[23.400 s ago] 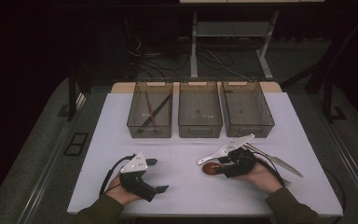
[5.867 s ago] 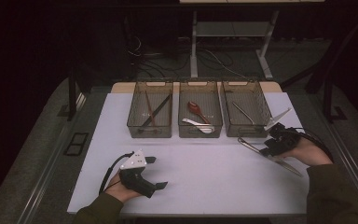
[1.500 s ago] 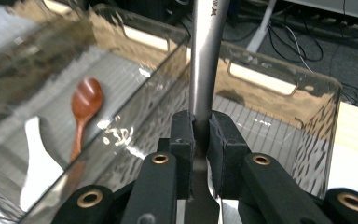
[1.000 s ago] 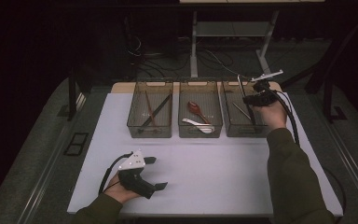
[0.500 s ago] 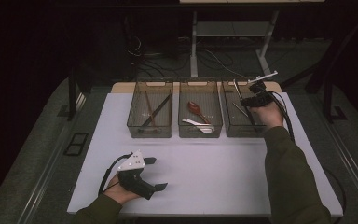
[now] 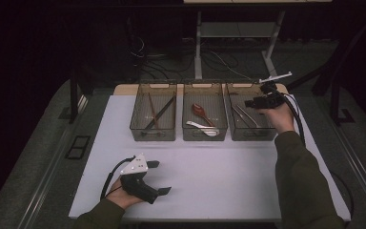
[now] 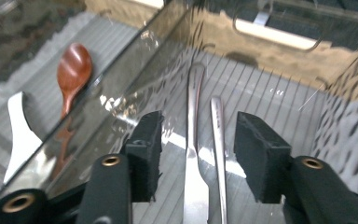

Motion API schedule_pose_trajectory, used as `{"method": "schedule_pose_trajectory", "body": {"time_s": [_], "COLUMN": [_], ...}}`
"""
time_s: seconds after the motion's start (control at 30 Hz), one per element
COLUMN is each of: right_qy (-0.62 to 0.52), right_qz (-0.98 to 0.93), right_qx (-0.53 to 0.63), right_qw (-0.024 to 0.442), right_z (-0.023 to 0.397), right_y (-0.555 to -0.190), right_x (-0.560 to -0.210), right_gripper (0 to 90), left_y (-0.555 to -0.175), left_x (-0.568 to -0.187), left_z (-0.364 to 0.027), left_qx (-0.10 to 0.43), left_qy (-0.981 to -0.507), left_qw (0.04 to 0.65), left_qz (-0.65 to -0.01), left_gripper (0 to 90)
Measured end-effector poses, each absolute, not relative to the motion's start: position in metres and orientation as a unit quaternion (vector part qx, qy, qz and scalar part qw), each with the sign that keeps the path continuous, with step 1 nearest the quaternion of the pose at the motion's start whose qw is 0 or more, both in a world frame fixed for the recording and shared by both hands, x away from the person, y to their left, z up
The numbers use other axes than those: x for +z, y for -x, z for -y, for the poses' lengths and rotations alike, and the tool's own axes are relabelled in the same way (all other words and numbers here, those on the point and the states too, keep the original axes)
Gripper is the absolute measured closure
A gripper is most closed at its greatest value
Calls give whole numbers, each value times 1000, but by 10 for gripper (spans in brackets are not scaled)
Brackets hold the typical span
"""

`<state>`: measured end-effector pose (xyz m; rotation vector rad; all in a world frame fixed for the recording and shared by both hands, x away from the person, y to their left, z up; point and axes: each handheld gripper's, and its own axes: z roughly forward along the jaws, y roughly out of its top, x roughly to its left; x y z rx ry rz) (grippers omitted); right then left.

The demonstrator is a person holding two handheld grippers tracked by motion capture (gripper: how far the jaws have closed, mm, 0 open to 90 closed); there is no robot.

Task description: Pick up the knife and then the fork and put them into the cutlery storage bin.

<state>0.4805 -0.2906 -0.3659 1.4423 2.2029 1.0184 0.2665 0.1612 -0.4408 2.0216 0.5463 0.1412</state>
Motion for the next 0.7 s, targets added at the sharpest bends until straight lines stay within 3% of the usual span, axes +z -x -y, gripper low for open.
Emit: {"method": "schedule_pose_trajectory", "body": {"time_s": [0.3, 0.4, 0.7], "right_qy": [-474, -475, -456], "right_qz": [-766, -765, -760], "right_qx": [404, 393, 427], "right_qw": [161, 188, 177], "right_z": [299, 299, 302], "right_y": [-457, -446, -424], "right_x": [-354, -352, -355], "right_gripper": [362, 337, 242], "left_y": [-268, -269, -273], "left_x": [-441, -441, -441], "left_z": [-161, -161, -162], "left_qx": [57, 57, 62], "left_qy": [-833, -833, -831], "left_qw": [500, 500, 499], "left_qz": [-231, -232, -236], "left_gripper": [7, 7, 7]}}
